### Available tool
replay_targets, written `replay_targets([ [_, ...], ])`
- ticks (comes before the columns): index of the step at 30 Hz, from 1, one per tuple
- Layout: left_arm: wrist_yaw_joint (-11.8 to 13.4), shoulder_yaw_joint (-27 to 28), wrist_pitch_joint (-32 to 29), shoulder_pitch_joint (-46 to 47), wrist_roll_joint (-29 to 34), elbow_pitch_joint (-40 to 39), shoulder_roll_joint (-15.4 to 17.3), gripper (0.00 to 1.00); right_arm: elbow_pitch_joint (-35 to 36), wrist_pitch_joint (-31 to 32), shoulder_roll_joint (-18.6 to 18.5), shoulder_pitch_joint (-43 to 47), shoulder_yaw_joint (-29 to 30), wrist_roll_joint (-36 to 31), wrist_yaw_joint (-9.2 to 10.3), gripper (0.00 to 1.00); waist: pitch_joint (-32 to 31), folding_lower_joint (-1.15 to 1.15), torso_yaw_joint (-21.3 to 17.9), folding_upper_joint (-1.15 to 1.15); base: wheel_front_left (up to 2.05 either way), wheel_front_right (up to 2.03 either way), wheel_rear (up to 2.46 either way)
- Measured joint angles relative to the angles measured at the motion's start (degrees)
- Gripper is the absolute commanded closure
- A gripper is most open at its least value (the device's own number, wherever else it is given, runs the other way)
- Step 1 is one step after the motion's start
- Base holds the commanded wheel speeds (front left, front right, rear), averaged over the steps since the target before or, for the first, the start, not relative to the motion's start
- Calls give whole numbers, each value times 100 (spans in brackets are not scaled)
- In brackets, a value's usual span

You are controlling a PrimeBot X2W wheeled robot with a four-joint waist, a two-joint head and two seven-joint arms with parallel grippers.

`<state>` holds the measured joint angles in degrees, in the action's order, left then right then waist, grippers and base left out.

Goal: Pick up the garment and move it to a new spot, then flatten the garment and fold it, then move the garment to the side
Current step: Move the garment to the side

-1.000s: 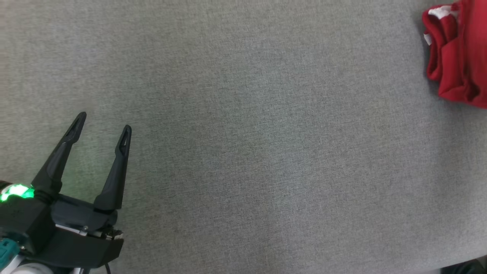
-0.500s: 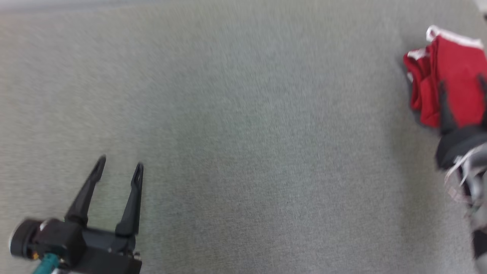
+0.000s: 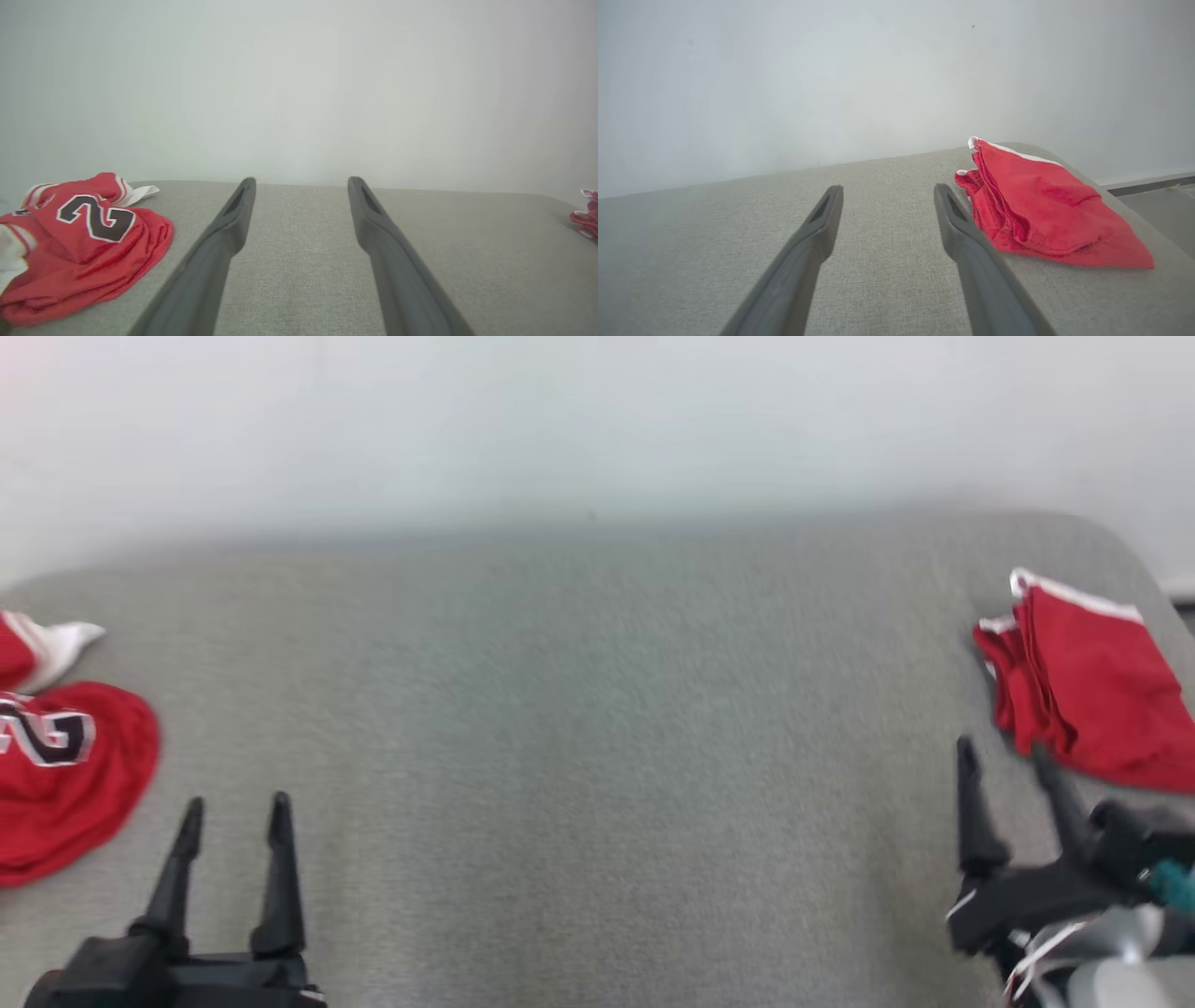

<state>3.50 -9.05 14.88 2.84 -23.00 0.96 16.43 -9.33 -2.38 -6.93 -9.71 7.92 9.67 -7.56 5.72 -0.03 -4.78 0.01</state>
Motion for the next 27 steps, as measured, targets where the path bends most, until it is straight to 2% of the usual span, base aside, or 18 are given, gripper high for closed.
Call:
replay_targets([
  [1,-111,216,14,-62,11,-80,-74,0,-14,-41,101,165,-101,149,1,0,-188,0,89,0,0,0,0],
  [7,-514,721,15,-416,158,-170,-341,0,-129,-49,276,549,-536,360,1,0,-560,1,398,0,0,0,0],
  [12,-654,732,15,-760,333,220,-346,0,-234,107,320,755,-770,269,1,0,-737,1,585,0,0,0,0],
  [21,-563,517,-482,-856,434,692,-286,0,-276,492,375,875,-597,-144,1,0,-835,2,681,-1,0,0,0],
  [27,-475,512,-676,-842,476,601,-236,0,-93,801,394,918,-404,-246,1,0,-839,2,607,-2,0,0,0],
])
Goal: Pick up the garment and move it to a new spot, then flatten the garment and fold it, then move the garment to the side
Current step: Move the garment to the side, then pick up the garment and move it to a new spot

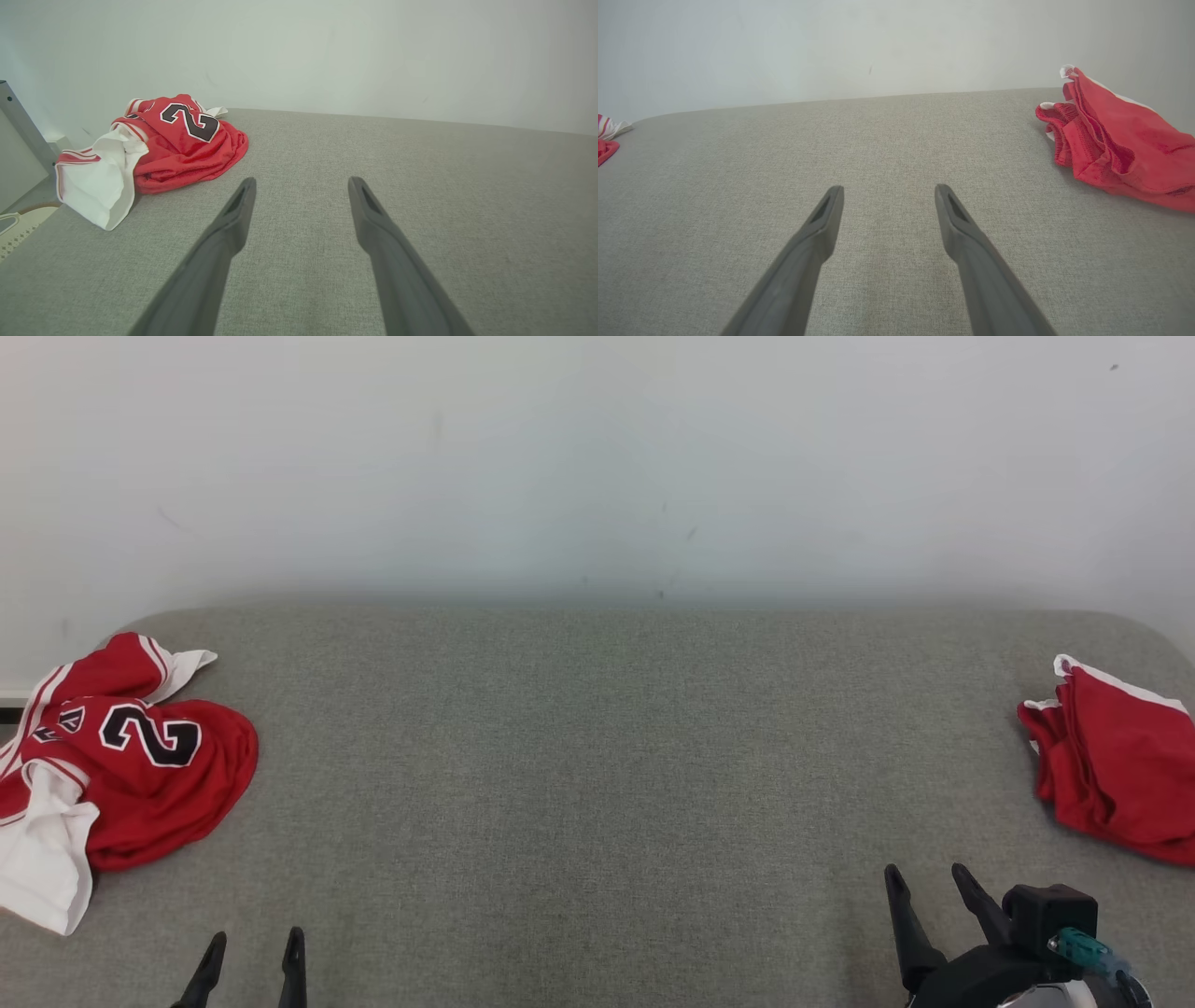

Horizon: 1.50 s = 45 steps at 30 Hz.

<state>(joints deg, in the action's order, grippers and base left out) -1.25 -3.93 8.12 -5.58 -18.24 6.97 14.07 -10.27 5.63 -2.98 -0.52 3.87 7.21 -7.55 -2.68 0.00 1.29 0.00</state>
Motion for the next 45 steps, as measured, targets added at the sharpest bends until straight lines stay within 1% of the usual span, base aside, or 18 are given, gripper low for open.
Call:
replay_targets([
  [7,34,-7,-192,8,-49,-203,57,0,242,300,2,65,79,78,0,0,15,0,-55,0,0,0,0],
  [13,73,-9,-210,9,-101,-244,76,0,348,344,3,80,83,129,0,0,25,1,-60,0,0,0,0],
  [22,85,-64,-210,-5,-144,-267,68,0,283,294,3,152,-21,287,0,0,-8,1,14,0,0,0,0],
  [29,98,-57,-208,-16,-196,-275,94,0,264,289,3,180,-112,348,0,0,-38,1,365,0,0,0,0],
  [30,98,-57,-208,-16,-196,-275,94,0,264,289,3,180,-112,348,0,0,-38,1,365,0,0,0,0],
  [32,92,-59,-210,-19,-198,-264,124,0,241,264,5,186,-123,376,0,0,-43,1,506,0,0,0,0],
  [40,135,19,-267,-45,-231,-303,246,0,163,183,5,179,-286,490,0,0,-55,1,1228,0,0,0,0],
  [41,142,20,-270,-53,-238,-313,255,0,156,165,7,177,-293,508,0,0,-56,1,1329,0,0,0,0],
  [42,178,27,-292,-97,-246,-359,267,0,124,141,5,172,-338,552,0,0,-56,1,1522,0,0,0,0],
  [45,188,35,-319,-151,-259,-391,274,0,57,129,7,168,-401,587,0,0,-58,1,1802,0,0,0,0],
])
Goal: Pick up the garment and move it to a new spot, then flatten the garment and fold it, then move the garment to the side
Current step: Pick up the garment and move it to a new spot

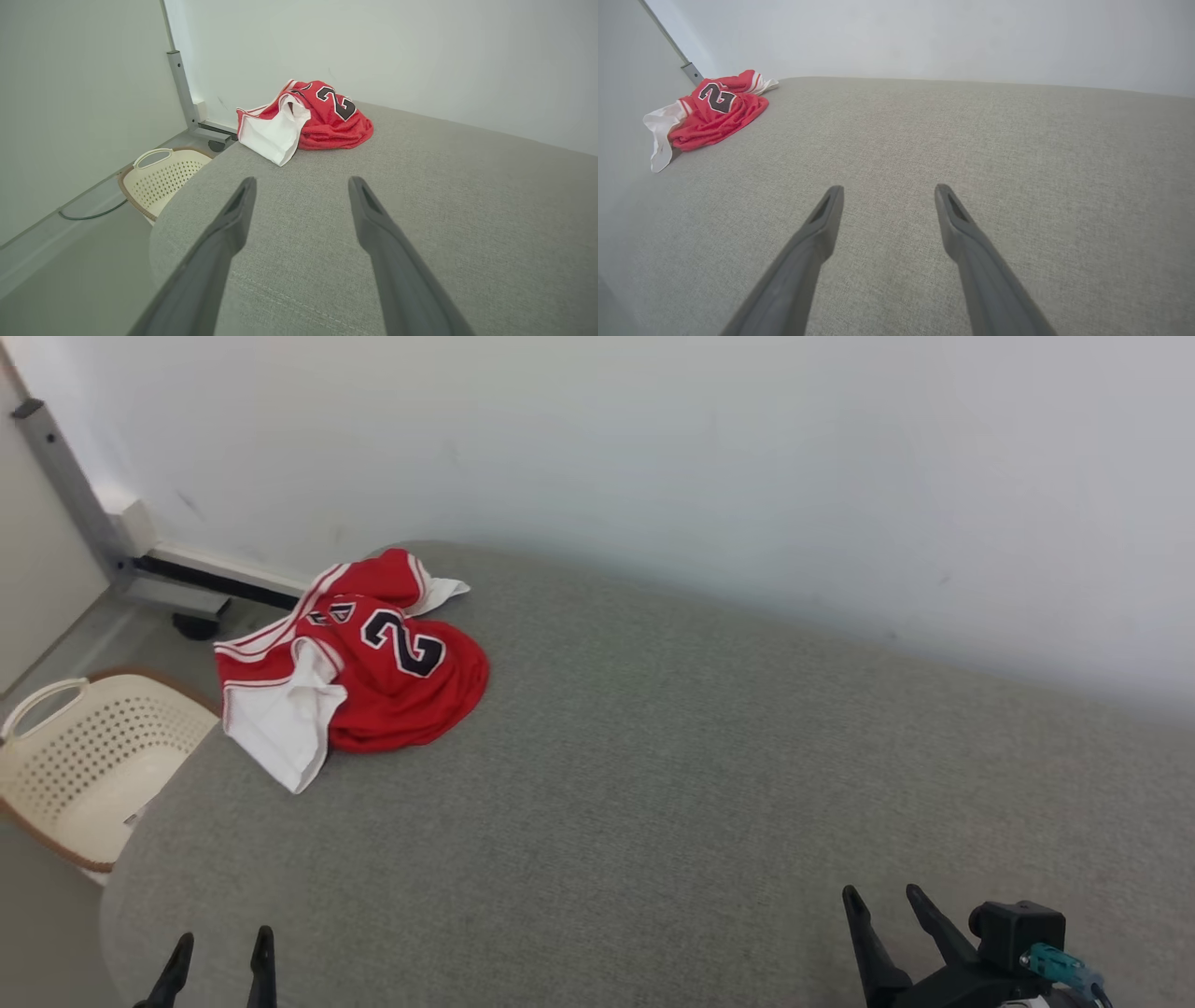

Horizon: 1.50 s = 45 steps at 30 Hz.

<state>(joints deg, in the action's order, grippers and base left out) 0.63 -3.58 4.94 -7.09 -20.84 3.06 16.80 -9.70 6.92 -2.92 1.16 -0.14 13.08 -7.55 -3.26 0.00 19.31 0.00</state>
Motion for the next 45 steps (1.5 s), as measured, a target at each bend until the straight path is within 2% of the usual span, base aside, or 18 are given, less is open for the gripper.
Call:
replay_targets([
  [6,45,21,-9,-49,-34,-51,31,0,-46,-42,1,-5,-55,29,0,0,-11,0,471,0,0,0,0],
  [11,79,22,-3,-101,-45,-63,38,0,-65,-45,1,-14,-87,29,0,0,-25,0,705,0,0,0,0],
  [21,149,-26,-48,119,-89,113,-16,0,44,38,3,-29,-187,-23,0,0,64,-1,646,0,0,0,0],
  [25,156,25,-449,1176,-377,591,-79,0,368,289,3,-150,-130,-354,0,0,323,0,631,0,0,0,0],
  [27,194,29,-622,1783,-394,921,-69,0,581,466,4,-276,-193,-526,0,0,480,0,620,0,0,0,0],
  [29,131,52,-751,2414,-515,1310,-83,0,802,683,-56,-470,-379,-666,0,0,664,0,595,0,0,0,0],
  [33,-133,25,-1016,3600,-750,2181,-100,0,1237,1096,-467,-977,-929,-715,0,0,1093,1,491,-1,0,0,0],
  [36,-222,9,-1169,4311,-808,2742,-60,0,1611,1354,-853,-1296,-1134,-714,0,0,1454,1,359,-1,0,0,0],
  [40,-318,5,-1201,5082,-846,3356,-26,0,2158,1689,-1228,-1521,-1198,-694,0,0,1941,1,150,-1,0,0,0],
  [45,-316,-124,-1229,5662,-791,4094,-55,0,2808,1969,-1418,-1352,-1009,-660,0,0,2510,2,-129,-2,0,0,0],
])
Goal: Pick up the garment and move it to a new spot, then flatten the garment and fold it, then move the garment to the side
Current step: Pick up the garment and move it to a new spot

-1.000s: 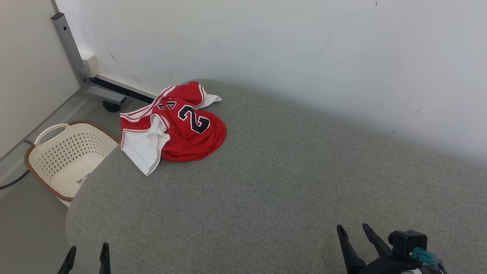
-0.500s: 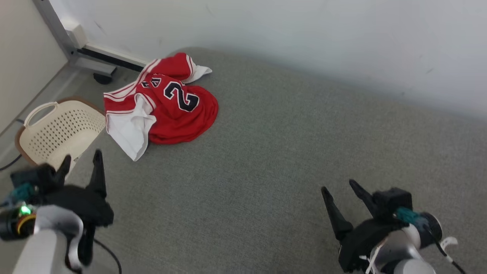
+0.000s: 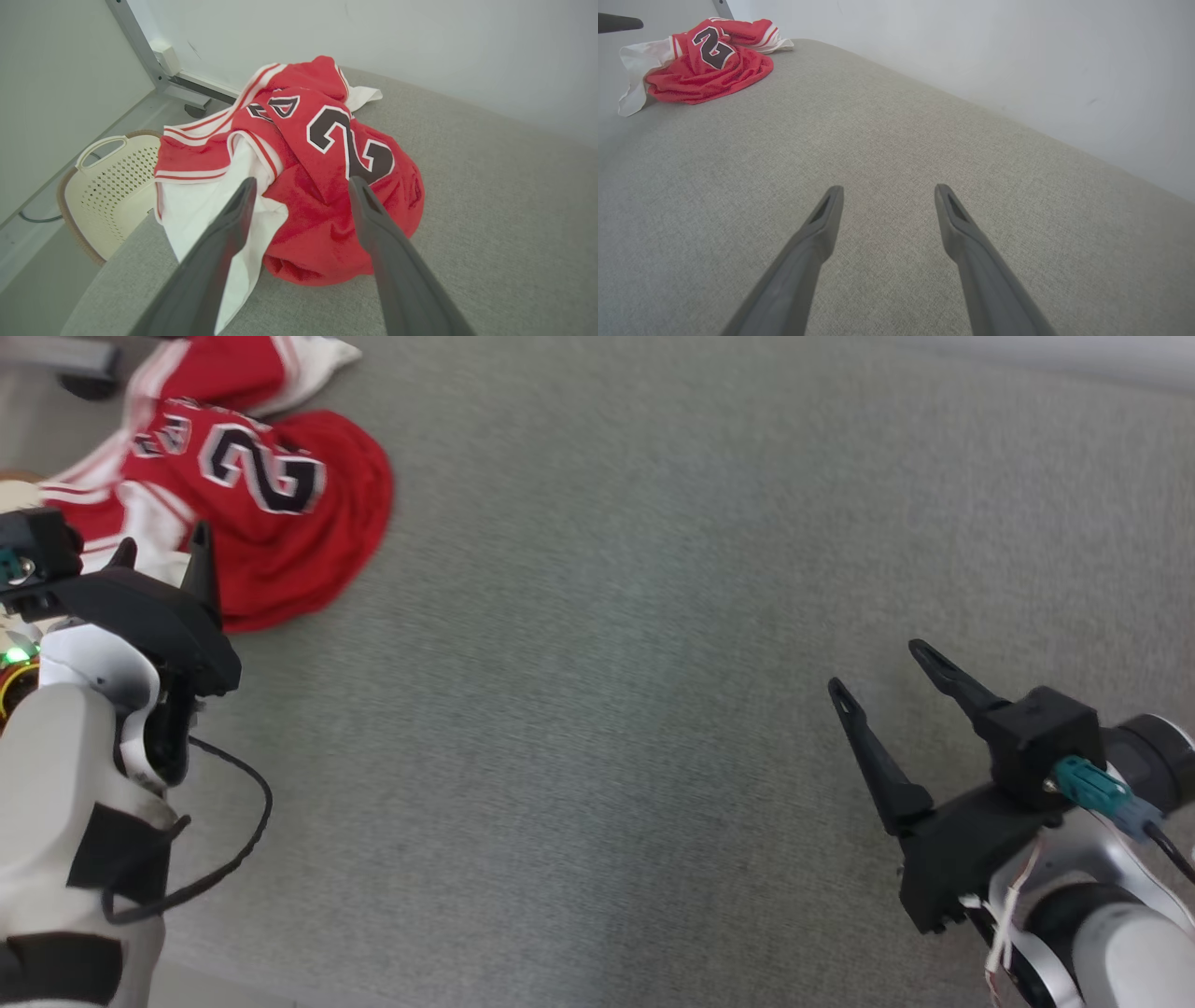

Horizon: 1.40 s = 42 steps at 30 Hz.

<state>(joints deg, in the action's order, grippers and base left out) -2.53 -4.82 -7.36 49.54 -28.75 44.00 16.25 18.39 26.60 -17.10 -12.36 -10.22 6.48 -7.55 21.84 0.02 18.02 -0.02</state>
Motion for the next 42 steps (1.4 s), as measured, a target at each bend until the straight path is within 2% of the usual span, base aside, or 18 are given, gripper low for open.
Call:
replay_targets([
  [7,1,113,119,619,-127,737,23,0,654,220,-80,417,353,-29,0,0,636,-1,-386,0,0,0,0],
  [13,129,250,82,852,-285,1327,42,0,828,245,-97,525,396,-26,0,0,976,-1,-683,1,0,0,0],
  [16,94,311,104,954,-363,1525,74,0,843,244,-81,530,379,7,0,0,1042,-2,-817,2,0,0,0],
  [17,94,290,105,977,-352,1596,94,55,842,246,-79,530,378,9,0,0,1053,-2,-851,2,0,0,0],
  [18,78,283,125,1017,-352,1639,107,99,839,247,-78,530,377,12,0,0,1058,-2,-878,1,0,0,0],
  [26,-131,158,345,1060,-318,1845,157,100,656,129,-13,526,305,94,0,0,850,-2,-921,1,0,0,0],
  [32,-307,53,577,1051,-250,1759,443,100,190,-194,201,419,151,160,0,0,466,-2,-941,1,0,0,0],
  [37,-454,-216,438,1017,-204,1385,702,100,-376,-576,503,421,34,270,0,0,10,-3,-956,2,0,0,0],
  [42,-468,-483,62,942,-221,667,1016,100,-831,-915,761,435,4,337,0,0,-525,-3,-973,2,0,0,0],
])
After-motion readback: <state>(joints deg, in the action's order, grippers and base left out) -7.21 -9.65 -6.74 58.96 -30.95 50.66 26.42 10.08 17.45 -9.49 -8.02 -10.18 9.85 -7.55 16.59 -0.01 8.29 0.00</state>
